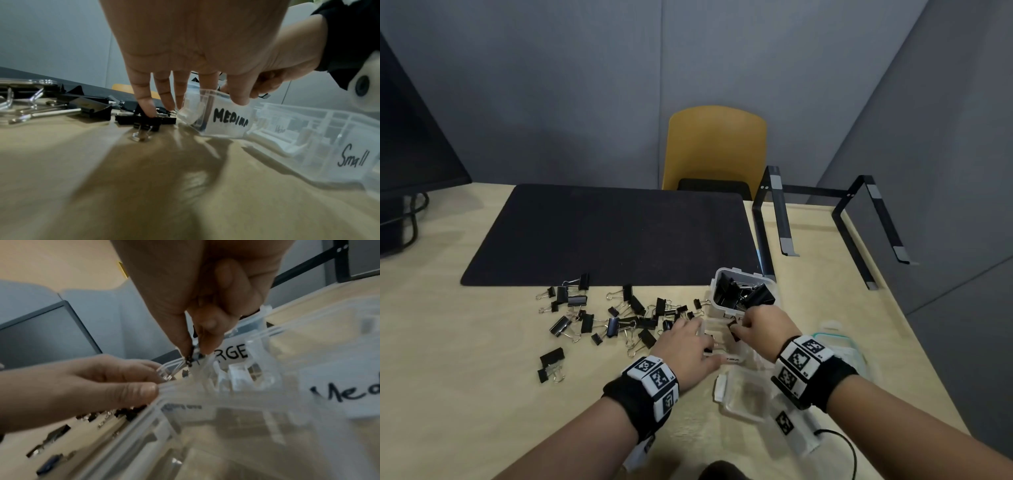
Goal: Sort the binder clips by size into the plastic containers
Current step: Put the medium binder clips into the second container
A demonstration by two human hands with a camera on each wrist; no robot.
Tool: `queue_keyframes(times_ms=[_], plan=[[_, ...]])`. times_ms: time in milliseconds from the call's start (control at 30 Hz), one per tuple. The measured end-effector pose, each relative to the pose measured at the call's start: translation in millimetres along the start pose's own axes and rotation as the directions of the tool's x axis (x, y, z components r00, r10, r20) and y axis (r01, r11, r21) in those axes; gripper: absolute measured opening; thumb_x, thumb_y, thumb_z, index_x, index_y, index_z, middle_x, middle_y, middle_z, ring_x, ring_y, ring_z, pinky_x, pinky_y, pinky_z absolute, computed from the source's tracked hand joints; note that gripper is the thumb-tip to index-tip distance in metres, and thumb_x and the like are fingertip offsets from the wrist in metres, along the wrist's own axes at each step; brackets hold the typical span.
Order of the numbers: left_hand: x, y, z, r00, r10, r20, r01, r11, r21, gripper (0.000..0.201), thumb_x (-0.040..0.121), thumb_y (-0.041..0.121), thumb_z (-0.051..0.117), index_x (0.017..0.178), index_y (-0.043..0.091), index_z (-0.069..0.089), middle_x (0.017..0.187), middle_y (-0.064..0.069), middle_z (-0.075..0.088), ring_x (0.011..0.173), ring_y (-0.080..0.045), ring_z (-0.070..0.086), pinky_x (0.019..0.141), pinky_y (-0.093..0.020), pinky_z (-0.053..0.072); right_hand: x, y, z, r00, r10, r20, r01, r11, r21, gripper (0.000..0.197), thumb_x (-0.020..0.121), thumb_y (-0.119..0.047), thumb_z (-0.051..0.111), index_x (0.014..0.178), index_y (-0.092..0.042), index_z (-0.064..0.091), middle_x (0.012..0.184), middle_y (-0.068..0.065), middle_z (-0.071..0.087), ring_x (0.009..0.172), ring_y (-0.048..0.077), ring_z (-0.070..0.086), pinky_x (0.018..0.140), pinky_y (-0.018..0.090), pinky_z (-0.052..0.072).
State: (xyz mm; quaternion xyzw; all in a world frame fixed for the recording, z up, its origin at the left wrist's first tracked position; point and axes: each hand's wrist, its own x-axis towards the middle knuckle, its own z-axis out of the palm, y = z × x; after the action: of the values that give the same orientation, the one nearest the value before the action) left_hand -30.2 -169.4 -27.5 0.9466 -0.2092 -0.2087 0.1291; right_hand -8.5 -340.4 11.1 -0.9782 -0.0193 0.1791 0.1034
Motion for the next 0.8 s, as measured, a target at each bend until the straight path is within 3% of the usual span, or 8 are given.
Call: queue_keyframes(times_ms=[100,233,367,467,600,700,800], plan=[[1.6,-1.6,0.2,1.000,0.004,0.007,-0.004,1.000,-0.012,0.053,0.089,0.060,0.038,0.129,0.027,0.052,0.145,0.000,0.034,0.130,-0.022,0.031,0.107,-0.041,0.034,-2.9,-0.4,4.1,1.000,-0.004,-0.019,0.003,1.000,-0.031,0.037,0.088,-0.038,0.053,0.056,-0.024,0.041,0.072,0.000,0.055,0.074,0.018,0.053,0.063,0.027,0.041],[0.8,-1.0,1.1,1.000,-0.005,0.020,0.006,0.999,-0.043,0.054,0.089,0.061,0.038,0.129,0.027,0.052,0.149,-0.002,0.031,0.133,-0.023,0.029,0.109,-0.042,0.032,-1.5,-1.4,4.4,0.999,-0.029,0.038,0.030,0.999,-0.025,0.042,0.089,-0.036,0.052,0.051,-0.024,0.041,0.057,-0.005,0.046,0.069,0.018,0.051,0.052,0.026,0.034],[-2.4,-0.3,-1.6,1.000,-0.008,0.022,0.010,0.997,-0.076,0.051,0.090,0.057,0.042,0.129,0.026,0.051,0.150,-0.003,0.030,0.136,-0.023,0.027,0.112,-0.042,0.030,2.0,-1.8,6.2,0.997,-0.017,0.072,0.017,1.000,0.005,0.039,0.087,-0.036,0.056,0.053,-0.025,0.041,0.059,-0.008,0.045,0.071,0.017,0.051,0.060,0.026,0.037],[-5.5,-1.7,-4.4,1.000,-0.011,0.001,0.011,0.990,-0.141,0.048,0.090,0.052,0.046,0.130,0.027,0.050,0.153,-0.002,0.025,0.139,-0.023,0.024,0.114,-0.041,0.027,2.4,-2.2,2.7,0.998,-0.001,0.056,0.001,1.000,0.001,0.036,0.085,-0.036,0.058,0.055,-0.025,0.040,0.061,-0.009,0.045,0.071,0.016,0.050,0.055,0.025,0.035],[-13.3,-10.4,-9.8,0.992,-0.013,-0.128,-0.020,0.968,-0.250,0.045,0.089,0.051,0.049,0.128,0.030,0.051,0.147,0.007,0.031,0.134,-0.014,0.029,0.110,-0.036,0.033,1.7,-8.9,-5.0,1.000,-0.006,0.002,0.006,0.999,0.039,0.033,0.084,-0.034,0.057,0.057,-0.026,0.041,0.063,-0.010,0.048,0.070,0.016,0.053,0.054,0.023,0.036],[-21.5,-20.1,-16.3,0.973,-0.052,-0.224,-0.024,0.945,-0.325,0.040,0.092,0.044,0.047,0.129,0.030,0.050,0.136,0.014,0.040,0.127,-0.008,0.034,0.106,-0.030,0.034,-0.5,-23.5,-9.0,0.999,-0.048,0.004,0.047,0.995,0.085,0.027,0.083,-0.031,0.058,0.060,-0.026,0.046,0.068,-0.008,0.053,0.073,0.016,0.055,0.061,0.025,0.041],[-29.9,-34.4,-22.1,0.957,-0.095,-0.274,-0.004,0.941,-0.339,0.036,0.095,0.033,0.046,0.131,0.030,0.049,0.132,0.014,0.045,0.125,-0.006,0.037,0.106,-0.027,0.033,-3.2,-44.6,-10.8,0.993,-0.121,0.007,0.119,0.986,0.113,0.015,0.085,-0.031,0.059,0.074,-0.021,0.057,0.078,-0.004,0.059,0.076,0.014,0.054,0.067,0.025,0.043]])
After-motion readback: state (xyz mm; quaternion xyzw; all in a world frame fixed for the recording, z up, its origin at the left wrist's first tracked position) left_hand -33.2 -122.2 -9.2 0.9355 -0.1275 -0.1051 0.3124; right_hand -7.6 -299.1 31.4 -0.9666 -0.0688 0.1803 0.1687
